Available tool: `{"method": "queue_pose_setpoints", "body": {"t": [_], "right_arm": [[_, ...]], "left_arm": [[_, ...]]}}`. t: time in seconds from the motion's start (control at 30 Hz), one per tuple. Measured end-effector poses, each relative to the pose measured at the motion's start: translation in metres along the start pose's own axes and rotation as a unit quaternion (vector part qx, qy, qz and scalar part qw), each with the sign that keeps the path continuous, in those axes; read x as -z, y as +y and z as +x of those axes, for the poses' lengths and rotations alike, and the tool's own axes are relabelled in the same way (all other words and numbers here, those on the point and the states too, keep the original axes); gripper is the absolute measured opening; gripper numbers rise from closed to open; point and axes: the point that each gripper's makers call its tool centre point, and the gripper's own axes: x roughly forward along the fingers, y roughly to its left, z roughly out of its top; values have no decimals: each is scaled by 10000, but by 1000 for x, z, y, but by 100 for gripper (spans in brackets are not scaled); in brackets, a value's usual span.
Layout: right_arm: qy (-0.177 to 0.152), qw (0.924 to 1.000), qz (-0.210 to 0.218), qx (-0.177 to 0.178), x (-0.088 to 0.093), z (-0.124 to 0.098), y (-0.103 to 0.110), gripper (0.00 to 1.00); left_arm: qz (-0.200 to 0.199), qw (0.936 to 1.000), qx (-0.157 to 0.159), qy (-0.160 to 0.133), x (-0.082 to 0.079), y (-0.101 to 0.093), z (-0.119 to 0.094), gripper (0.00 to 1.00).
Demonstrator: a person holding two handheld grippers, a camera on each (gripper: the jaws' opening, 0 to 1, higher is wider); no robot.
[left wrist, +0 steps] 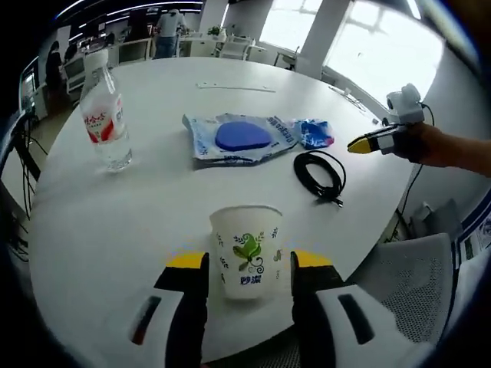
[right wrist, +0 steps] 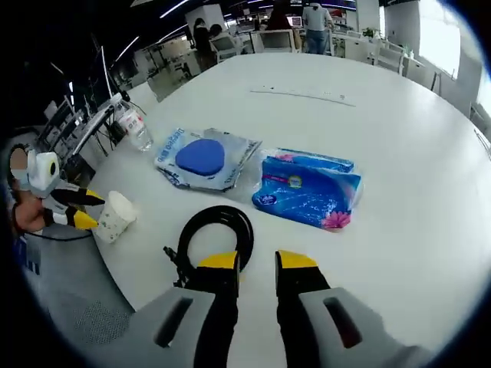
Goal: Arrange the tabletop items into an orderly group along one side of the table until the central work area is clear of visible clutter.
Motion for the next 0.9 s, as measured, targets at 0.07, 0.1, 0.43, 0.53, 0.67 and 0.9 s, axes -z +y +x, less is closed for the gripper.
{"method": "queue_pose_setpoints", "body": {"t": [0.07,0.1,0.43,0.53,0.67,0.9], "right_arm": [[14,9999,-113,-54,-1,1,5,16],[28,9998,-187,-78,-1,1,7,16],[19,9981,-444,-417,-7,5,33,17],[41,9969,-512,-602,-9,7,44,19],[53,9944,-664,-825,-11,10,58,25],[126,9857,-962,-1378,-14,14,94,27]], "left_arm": [[-23,10000,6,34,1,0,2,44],[-10,10000,-5,64,1,-1,3,44],[-16,9996,-42,280,8,4,11,45],[-10,9995,-38,321,9,5,13,45],[-24,9994,-25,354,10,5,17,46],[-10,9991,28,417,12,3,22,45]]}}
